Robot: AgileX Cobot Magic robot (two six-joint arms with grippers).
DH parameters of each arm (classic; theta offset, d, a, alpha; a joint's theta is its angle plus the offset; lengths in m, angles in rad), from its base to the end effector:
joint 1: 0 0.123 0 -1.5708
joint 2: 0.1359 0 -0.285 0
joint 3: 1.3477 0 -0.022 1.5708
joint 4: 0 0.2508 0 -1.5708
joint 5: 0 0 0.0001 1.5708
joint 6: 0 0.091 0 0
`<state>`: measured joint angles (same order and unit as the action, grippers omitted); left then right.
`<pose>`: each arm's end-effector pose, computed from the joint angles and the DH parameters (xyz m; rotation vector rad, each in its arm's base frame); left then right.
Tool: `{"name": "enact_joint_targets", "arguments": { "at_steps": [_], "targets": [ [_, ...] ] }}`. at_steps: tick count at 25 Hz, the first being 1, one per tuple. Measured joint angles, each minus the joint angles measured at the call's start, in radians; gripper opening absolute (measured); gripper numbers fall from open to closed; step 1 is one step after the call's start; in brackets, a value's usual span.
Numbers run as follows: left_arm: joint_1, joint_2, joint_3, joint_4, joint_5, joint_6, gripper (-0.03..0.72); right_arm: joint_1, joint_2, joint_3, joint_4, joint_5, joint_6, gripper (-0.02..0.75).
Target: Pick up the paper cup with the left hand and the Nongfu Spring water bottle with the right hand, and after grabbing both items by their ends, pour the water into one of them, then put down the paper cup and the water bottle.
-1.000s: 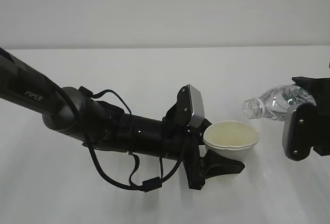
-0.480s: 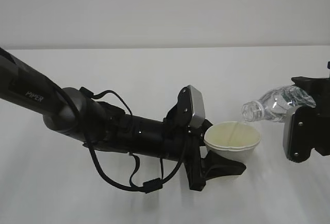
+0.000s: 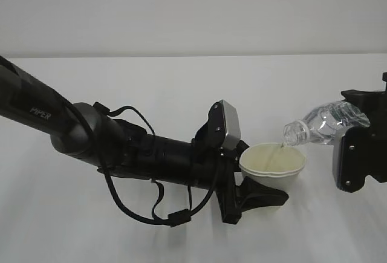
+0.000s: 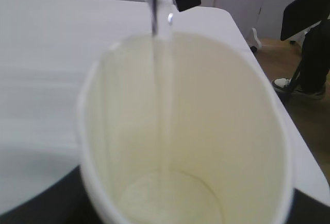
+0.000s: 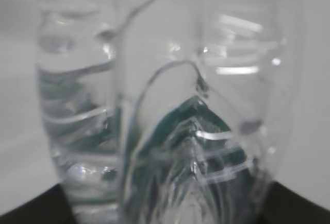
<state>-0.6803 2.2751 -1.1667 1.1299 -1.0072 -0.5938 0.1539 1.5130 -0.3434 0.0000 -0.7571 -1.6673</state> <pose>0.2792 -0.3154 0.0864 1.3807 1.4599 -1.1370 0.2426 0.0376 0.1668 -1.6051 1.2463 -1.0018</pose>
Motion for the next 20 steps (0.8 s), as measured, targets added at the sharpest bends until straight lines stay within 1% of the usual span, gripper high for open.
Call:
{"name": "enact_joint_targets", "arguments": {
  "at_steps": [16, 20],
  "targets": [
    [0.0, 0.002, 0.0, 0.002, 0.0, -0.002, 0.435, 0.0, 0.0, 0.0, 0.0, -0.02, -0.011, 0.386],
    [0.0, 0.002, 0.0, 0.002, 0.0, -0.002, 0.435, 0.0, 0.0, 0.0, -0.027, -0.023, -0.011, 0.386]
  ]
}}
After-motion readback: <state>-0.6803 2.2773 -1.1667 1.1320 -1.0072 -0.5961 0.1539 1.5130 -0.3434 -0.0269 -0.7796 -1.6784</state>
